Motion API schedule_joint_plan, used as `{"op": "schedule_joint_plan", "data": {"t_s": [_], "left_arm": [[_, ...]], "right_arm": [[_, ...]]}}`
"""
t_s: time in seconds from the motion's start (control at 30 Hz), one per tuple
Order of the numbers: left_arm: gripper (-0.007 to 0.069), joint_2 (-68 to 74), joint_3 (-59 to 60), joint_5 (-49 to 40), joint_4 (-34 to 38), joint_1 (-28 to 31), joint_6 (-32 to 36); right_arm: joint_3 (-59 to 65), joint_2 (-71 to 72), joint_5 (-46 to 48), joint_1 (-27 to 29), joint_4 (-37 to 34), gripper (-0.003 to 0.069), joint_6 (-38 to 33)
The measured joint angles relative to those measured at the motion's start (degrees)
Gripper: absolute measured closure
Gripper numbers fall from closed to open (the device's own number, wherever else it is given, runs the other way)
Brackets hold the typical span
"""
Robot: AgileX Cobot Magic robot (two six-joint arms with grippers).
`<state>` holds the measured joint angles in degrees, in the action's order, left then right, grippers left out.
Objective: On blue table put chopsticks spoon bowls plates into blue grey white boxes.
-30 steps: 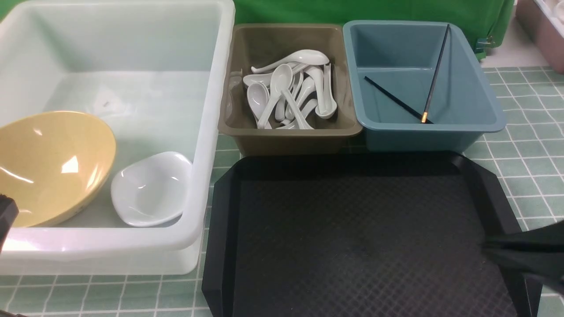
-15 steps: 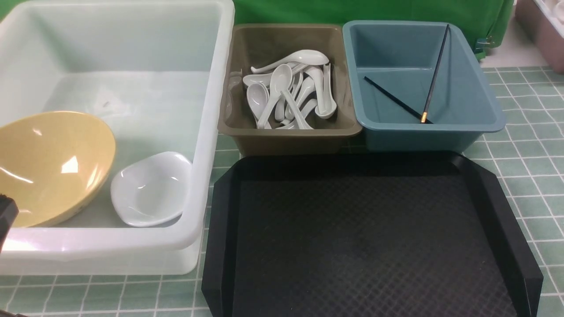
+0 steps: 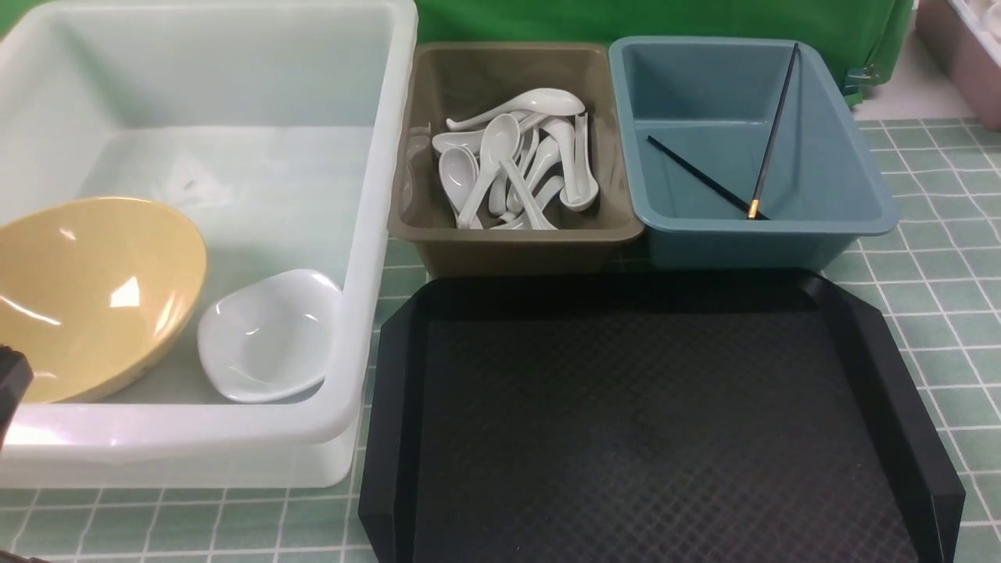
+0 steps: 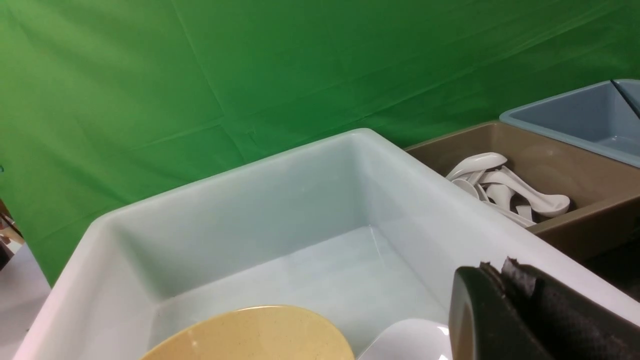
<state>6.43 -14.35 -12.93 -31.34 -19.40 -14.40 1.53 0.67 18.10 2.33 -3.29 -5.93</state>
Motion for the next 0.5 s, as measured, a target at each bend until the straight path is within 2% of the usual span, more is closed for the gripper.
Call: {"op": "schedule_joint_plan", "data": {"t_s": [0.5], "left_arm": [[0.0622,0.00,0.00,0.00,0.00,0.00,0.00]], "right_arm": [[-0.05,0.00,0.41,0.00,0.14,0.0607,0.13]]}}
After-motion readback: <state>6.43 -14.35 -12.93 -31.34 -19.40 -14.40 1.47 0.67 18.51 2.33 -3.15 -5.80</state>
